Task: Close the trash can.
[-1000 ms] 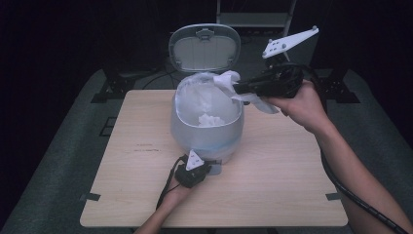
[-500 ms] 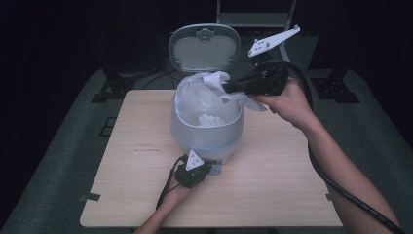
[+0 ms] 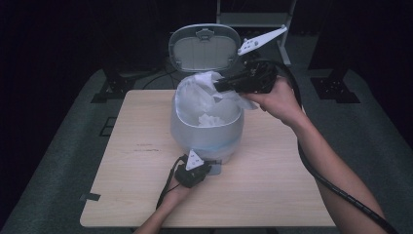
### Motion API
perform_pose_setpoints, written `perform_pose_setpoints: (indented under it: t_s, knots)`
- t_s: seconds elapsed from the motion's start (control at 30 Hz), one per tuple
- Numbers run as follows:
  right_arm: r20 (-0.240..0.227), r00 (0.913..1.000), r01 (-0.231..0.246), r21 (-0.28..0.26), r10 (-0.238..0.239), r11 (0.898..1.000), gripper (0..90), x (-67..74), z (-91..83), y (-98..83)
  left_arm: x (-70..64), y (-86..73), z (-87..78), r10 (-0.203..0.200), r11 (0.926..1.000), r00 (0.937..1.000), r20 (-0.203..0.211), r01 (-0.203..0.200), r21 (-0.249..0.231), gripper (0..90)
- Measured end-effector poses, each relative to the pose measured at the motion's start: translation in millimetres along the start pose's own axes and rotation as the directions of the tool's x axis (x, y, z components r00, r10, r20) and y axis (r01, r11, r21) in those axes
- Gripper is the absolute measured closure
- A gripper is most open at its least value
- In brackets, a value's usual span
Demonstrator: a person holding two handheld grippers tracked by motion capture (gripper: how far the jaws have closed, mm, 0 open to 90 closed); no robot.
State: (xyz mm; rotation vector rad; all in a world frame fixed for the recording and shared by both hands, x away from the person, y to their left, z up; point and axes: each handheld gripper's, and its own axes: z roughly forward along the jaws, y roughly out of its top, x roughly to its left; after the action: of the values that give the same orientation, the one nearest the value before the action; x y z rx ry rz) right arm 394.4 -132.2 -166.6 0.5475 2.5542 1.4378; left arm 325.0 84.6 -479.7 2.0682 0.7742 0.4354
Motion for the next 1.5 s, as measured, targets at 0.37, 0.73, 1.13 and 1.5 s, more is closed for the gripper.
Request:
perform_pose_setpoints:
  t_s: [0.37, 0.73, 1.13, 1.5]
  knots:
    - [-0.006, 0.9997, -0.023, 0.009, 0.023, 1.000, 85.4, -9.4, 16.3, 0.5, 0.2, 0.1, -0.1, -0.001, 1.0000, 1.0000, 0.000, 0.001, 0.003, 81.5]
    - [-0.022, 0.9989, -0.042, 0.019, 0.043, 0.999, 85.3, -17.9, 38.6, -1.2, 0.4, 0.0, 0.0, -0.002, 1.0000, 1.0000, 0.003, 0.002, 0.001, 81.5]
    - [0.009, 0.9959, -0.090, 0.030, 0.090, 0.996, 68.5, -24.8, 48.4, -3.8, 0.4, 0.1, -0.1, -0.002, 1.0000, 1.0000, 0.004, 0.002, 0.001, 81.4]
    - [0.024, 0.9963, -0.084, 0.021, 0.083, 0.996, 65.2, -24.5, 44.6, -5.1, 0.5, 0.0, -0.1, -0.002, 1.0000, 1.0000, 0.005, 0.002, 0.001, 81.4]
